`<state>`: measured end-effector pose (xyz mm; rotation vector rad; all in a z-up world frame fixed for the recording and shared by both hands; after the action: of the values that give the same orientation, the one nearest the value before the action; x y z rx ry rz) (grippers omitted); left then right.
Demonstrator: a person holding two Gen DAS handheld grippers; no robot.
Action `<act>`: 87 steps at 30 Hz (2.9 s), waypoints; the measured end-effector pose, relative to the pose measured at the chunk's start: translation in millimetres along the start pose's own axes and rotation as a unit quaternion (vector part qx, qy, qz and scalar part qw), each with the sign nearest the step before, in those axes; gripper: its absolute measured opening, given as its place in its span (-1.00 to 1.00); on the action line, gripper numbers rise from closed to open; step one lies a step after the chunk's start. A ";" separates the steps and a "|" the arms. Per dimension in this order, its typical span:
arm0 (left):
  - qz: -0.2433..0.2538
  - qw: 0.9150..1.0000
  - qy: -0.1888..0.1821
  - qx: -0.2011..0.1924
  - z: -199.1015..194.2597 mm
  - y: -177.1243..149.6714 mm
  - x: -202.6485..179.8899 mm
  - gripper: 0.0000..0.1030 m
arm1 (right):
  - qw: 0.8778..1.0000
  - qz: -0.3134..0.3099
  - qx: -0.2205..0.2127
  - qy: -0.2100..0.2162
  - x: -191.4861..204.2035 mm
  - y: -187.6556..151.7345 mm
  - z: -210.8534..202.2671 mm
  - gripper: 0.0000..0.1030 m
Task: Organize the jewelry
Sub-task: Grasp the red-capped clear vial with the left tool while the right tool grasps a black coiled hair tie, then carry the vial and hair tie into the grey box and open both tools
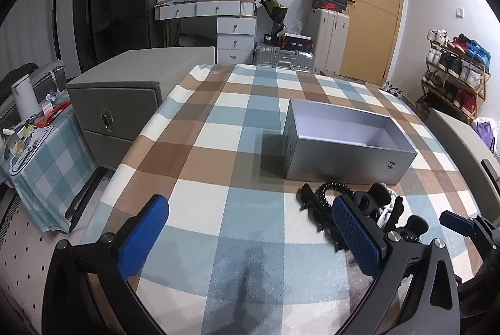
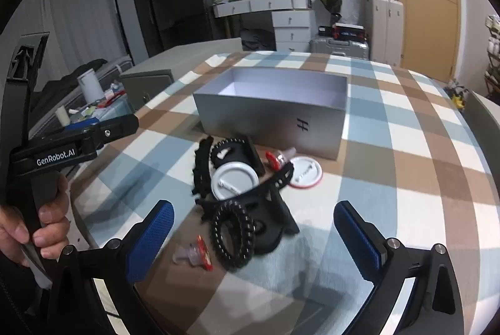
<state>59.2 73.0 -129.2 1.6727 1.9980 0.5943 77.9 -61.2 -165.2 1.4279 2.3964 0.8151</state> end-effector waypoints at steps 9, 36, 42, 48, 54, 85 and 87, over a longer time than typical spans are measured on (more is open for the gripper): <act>0.001 1.000 0.000 0.001 4.0 -3.9 2.4 0.98 | 1.000 -0.012 -0.006 -0.026 6.1 -9.6 -3.1 0.21; 0.051 0.991 -0.106 0.057 9.3 -29.9 -45.0 0.98 | 0.995 0.017 -0.098 0.001 -6.1 4.3 -48.8 -0.84; 0.094 0.981 -0.141 0.092 11.9 -48.2 -79.7 0.98 | 0.992 0.029 -0.123 -0.008 -20.6 10.1 -63.9 -0.84; 0.131 0.973 -0.145 0.121 14.6 -62.6 -101.7 0.97 | 0.990 0.038 -0.132 -0.012 -31.1 9.2 -69.5 -0.84; 0.171 0.966 -0.146 0.126 12.1 -70.7 -114.3 0.71 | 0.990 0.042 -0.136 -0.014 -37.1 5.8 -71.9 -0.84; 0.177 0.964 -0.184 0.074 -19.4 -23.2 -111.8 -0.63 | 0.988 0.046 -0.149 0.017 -34.6 31.1 -79.6 -0.83; 0.171 0.966 -0.185 0.064 -18.7 -11.4 -108.2 -0.63 | 0.987 0.043 -0.153 0.022 -34.0 39.6 -79.4 -0.83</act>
<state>55.3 -36.1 -113.0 2.0528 1.5235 0.2392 87.0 -103.1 -80.4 1.4086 2.1344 1.1885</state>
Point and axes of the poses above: each gripper's, at about its wrist camera, not at the fingertips, and z roughly the way its jaws point, x to its left, y to its top, the point moved 10 cm from there along z, roughly the way its jaws point, and after that the axes turned 14 degrees about x, right-handed, at the moved point
